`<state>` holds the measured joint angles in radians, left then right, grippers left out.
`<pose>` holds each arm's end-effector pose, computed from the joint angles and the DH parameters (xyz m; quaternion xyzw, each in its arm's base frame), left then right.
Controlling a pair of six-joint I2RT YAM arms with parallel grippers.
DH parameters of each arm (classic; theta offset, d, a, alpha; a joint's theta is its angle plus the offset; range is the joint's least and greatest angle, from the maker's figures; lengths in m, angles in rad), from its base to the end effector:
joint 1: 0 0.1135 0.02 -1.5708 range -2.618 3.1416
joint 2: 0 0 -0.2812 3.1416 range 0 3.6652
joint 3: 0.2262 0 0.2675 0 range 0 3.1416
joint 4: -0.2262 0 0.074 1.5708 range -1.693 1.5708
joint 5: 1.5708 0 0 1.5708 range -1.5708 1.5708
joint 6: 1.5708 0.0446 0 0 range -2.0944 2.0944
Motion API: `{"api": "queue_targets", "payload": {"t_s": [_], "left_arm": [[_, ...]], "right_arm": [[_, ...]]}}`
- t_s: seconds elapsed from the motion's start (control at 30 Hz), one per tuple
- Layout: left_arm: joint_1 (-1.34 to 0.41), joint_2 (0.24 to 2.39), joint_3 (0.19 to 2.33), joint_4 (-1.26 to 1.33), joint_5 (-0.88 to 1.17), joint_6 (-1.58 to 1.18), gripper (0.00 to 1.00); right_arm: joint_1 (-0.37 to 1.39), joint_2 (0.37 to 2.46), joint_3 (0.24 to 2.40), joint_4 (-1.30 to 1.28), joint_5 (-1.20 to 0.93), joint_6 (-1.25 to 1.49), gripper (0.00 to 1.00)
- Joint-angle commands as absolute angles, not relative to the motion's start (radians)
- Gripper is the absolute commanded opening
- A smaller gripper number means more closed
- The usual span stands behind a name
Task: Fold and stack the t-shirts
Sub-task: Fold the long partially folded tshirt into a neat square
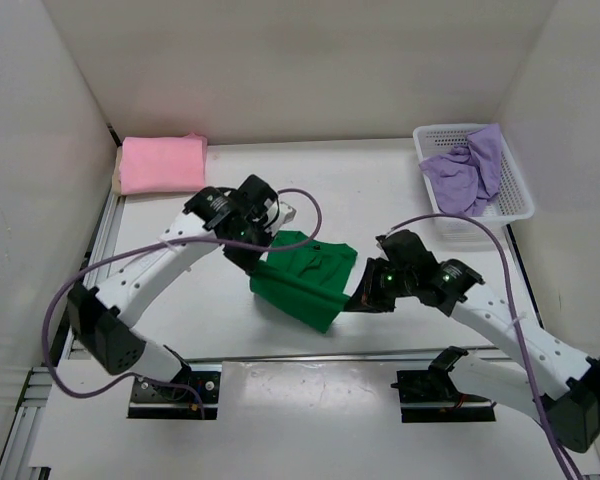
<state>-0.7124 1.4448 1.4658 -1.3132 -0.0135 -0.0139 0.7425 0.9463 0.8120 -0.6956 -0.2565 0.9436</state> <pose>0.2098 -0.1804 0.3439 0.3380 0.9308 -0.0431 0.1322 0.1405 0.1443 0.2797 0.0467 0.9245 0.3474 0.1498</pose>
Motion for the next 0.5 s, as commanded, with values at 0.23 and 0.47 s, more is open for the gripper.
{"api": "queue_targets", "payload": {"t_s": [0.23, 0.47], "left_arm": [[-0.529, 1.759, 1.798, -1.342, -0.011, 0.0, 0.1], [-0.489, 1.962, 1.93, -1.298, -0.011, 0.0, 0.1]], "right_arm": [[0.499, 1.167, 0.93, -0.746, -0.196, 0.835, 0.0], [0.376, 1.391, 1.023, -0.686, -0.21, 0.792, 0.0]]}}
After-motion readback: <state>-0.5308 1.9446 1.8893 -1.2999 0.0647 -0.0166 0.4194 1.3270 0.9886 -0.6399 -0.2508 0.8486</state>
